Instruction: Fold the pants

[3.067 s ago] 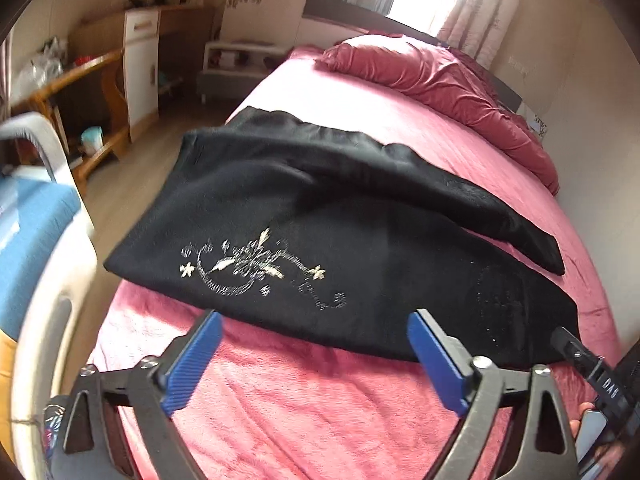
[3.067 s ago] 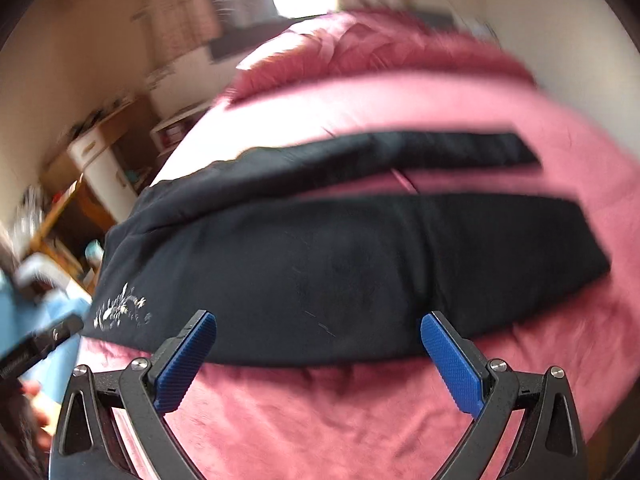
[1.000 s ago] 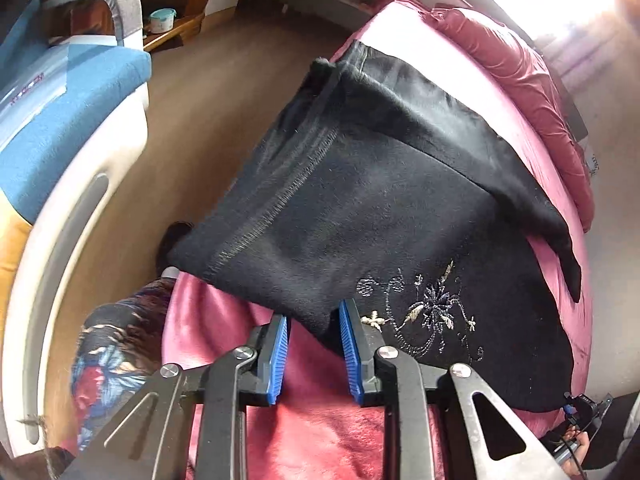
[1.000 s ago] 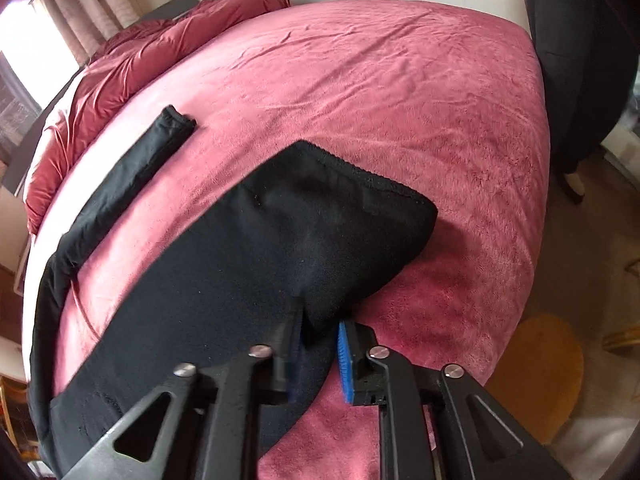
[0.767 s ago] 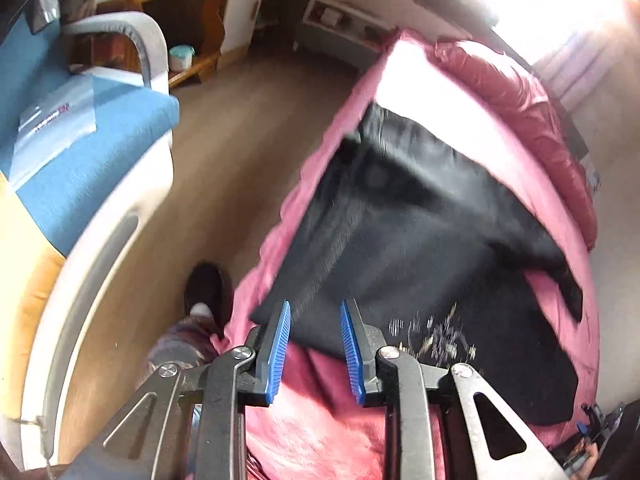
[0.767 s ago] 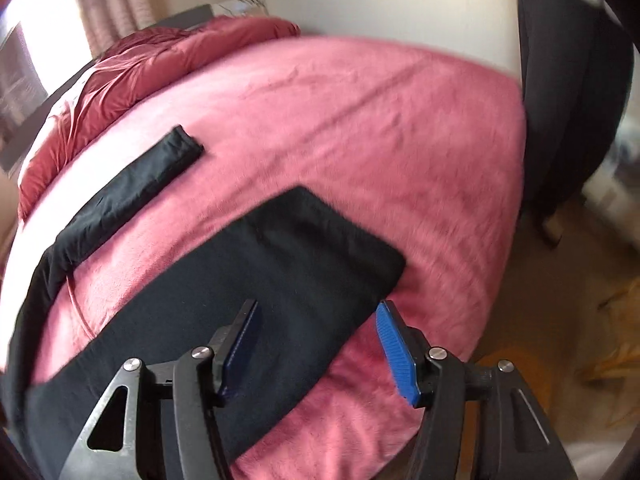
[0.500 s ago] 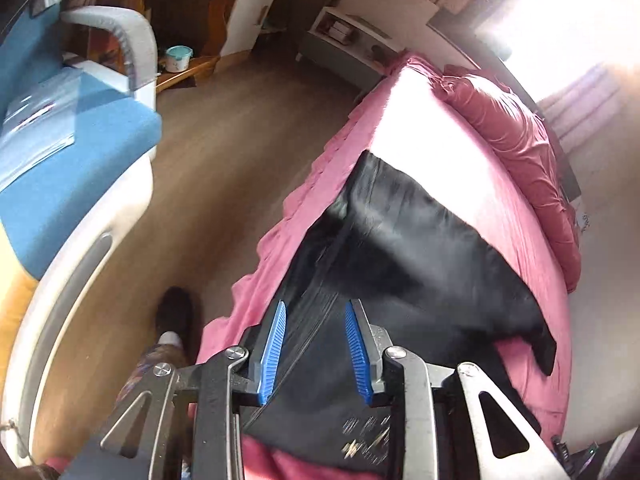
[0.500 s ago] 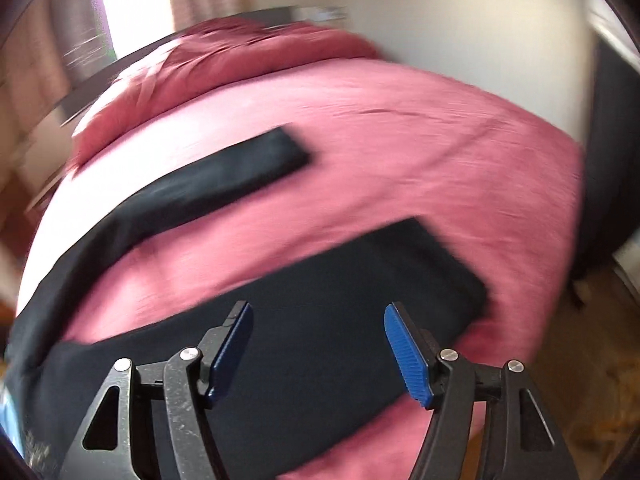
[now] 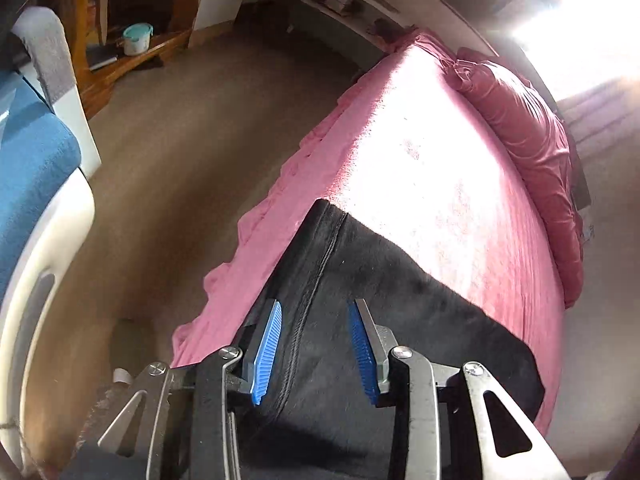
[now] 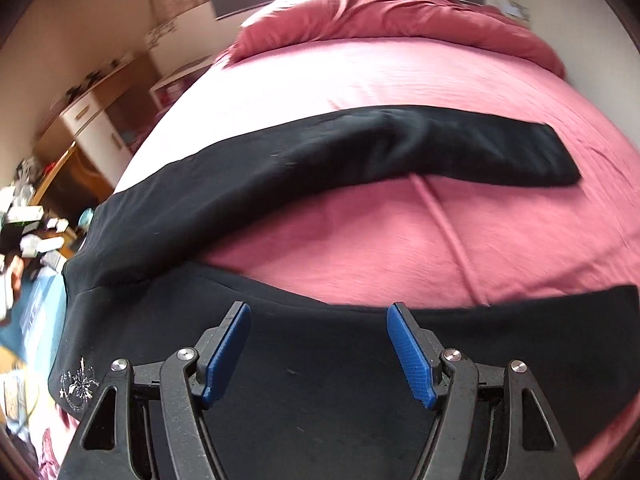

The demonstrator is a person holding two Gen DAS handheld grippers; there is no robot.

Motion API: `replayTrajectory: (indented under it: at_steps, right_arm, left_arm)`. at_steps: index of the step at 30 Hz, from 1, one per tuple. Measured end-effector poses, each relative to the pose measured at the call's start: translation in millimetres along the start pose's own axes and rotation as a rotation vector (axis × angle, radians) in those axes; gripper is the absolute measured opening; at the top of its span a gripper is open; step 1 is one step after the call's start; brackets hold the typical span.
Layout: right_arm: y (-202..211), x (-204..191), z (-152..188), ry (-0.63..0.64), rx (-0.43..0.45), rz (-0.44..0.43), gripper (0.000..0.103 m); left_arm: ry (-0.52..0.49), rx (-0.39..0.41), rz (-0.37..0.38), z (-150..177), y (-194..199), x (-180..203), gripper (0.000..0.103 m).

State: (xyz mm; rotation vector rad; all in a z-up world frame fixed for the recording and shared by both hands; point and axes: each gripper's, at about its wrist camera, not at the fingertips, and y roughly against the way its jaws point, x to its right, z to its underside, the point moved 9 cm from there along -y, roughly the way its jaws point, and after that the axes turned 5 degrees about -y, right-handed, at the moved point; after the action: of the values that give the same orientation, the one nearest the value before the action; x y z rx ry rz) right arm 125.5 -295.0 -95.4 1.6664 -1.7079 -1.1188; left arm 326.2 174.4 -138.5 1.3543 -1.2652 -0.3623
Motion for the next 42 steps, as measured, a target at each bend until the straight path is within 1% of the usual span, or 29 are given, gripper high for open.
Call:
replayTrajectory:
  at_steps: [1, 3, 8, 11, 13, 14, 16, 17, 18, 20, 21, 23, 24, 26, 28, 32, 34, 36, 38, 42]
  right_arm:
    - [-3.5, -4.8, -0.2, 0.004, -0.005, -0.007, 0.071]
    - [-8.4, -13.1, 0.4, 0.012, -0.012, -0.015, 0.071]
    - [-19.8, -11.7, -2.8, 0.009, -0.023, -0.016, 0.072]
    - [-23.3, -8.5, -4.5, -0.004, -0.029, -0.003, 0.072]
    - [-24.8, -4.3, -5.3, -0.023, -0.032, 0.002, 0.073]
    - [-26.4, -3.2, -5.4, -0.03, -0.035, 0.003, 0.074]
    - [-28.7, 1.2, -5.0, -0.038, -0.041, 0.014, 0.074]
    - [-30.5, 2.7, -4.2, -0.038, -0.046, 0.021, 0.074]
    - [-32.2, 4.6, -3.5, -0.041, -0.051, 0.026, 0.074]
    - [-35.8, 8.2, -2.6, -0.052, -0.057, 0.031, 0.074]
    - [-37.3, 9.7, -3.2, -0.057, -0.06, 0.03, 0.074]
    - [-39.2, 15.3, -7.1, -0.072, -0.061, 0.024, 0.074]
    - [-39.7, 18.5, -11.2, -0.085, -0.062, 0.013, 0.074]
    - [-40.0, 22.1, -20.0, -0.111, -0.056, -0.005, 0.074]
    - [-38.9, 25.9, -32.1, -0.131, -0.045, -0.027, 0.074]
    - [-40.6, 27.5, -57.1, -0.178, -0.028, -0.079, 0.073]
    - [-43.2, 26.5, -71.5, -0.195, -0.025, -0.111, 0.072]
    - [-44.9, 25.7, -86.5, -0.209, -0.02, -0.131, 0.066]
    - [-47.4, 21.8, -101.9, -0.234, -0.018, -0.174, 0.058]
    - [-59.6, 11.9, -132.9, -0.297, -0.029, -0.251, 0.053]
  left_arm:
    - [0.034, -0.01, 0.012, -6.9, -8.1, 0.0, 0.036]
    - [0.064, -0.019, 0.003, -21.4, -23.9, 0.3, 0.036]
    - [0.07, -0.024, -0.036, -50.1, -53.8, 4.5, 0.036]
    - [0.081, -0.055, -0.059, -57.0, -71.5, 3.9, 0.036]
    - [0.072, -0.075, -0.095, -57.6, -81.9, 3.4, 0.036]
    - [0.074, -0.084, -0.098, -58.7, -86.9, 4.0, 0.036]
    - [0.041, -0.092, -0.118, -58.9, -91.7, 7.0, 0.035]
    - [0.004, -0.073, -0.122, -60.4, -90.3, 11.1, 0.026]
    - [-0.029, -0.052, -0.108, -61.5, -87.3, 17.2, 0.011]
    - [-0.099, -0.004, -0.103, -60.3, -75.4, 28.1, 0.009]
    - [-0.132, 0.035, -0.084, -59.4, -64.7, 35.3, 0.008]
    - [-0.181, 0.109, -0.011, -54.7, -39.6, 50.3, 0.008]
    - [-0.21, 0.141, 0.026, -49.3, -23.5, 58.2, 0.008]
    - [-0.233, 0.182, 0.125, -35.9, 6.3, 70.9, 0.008]
    - [-0.288, 0.245, 0.192, -19.9, 41.7, 82.9, 0.008]
    - [-0.348, 0.292, 0.321, 20.7, 93.2, 93.9, 0.007]
    - [-0.378, 0.303, 0.354, 37.2, 110.1, 98.8, 0.007]
    - [-0.411, 0.311, 0.39, 57.9, 127.1, 98.2, 0.007]
    - [-0.441, 0.315, 0.405, 76.0, 140.0, 98.2, 0.007]
    - [-0.46, 0.309, 0.429, 100.8, 155.7, 88.5, 0.007]
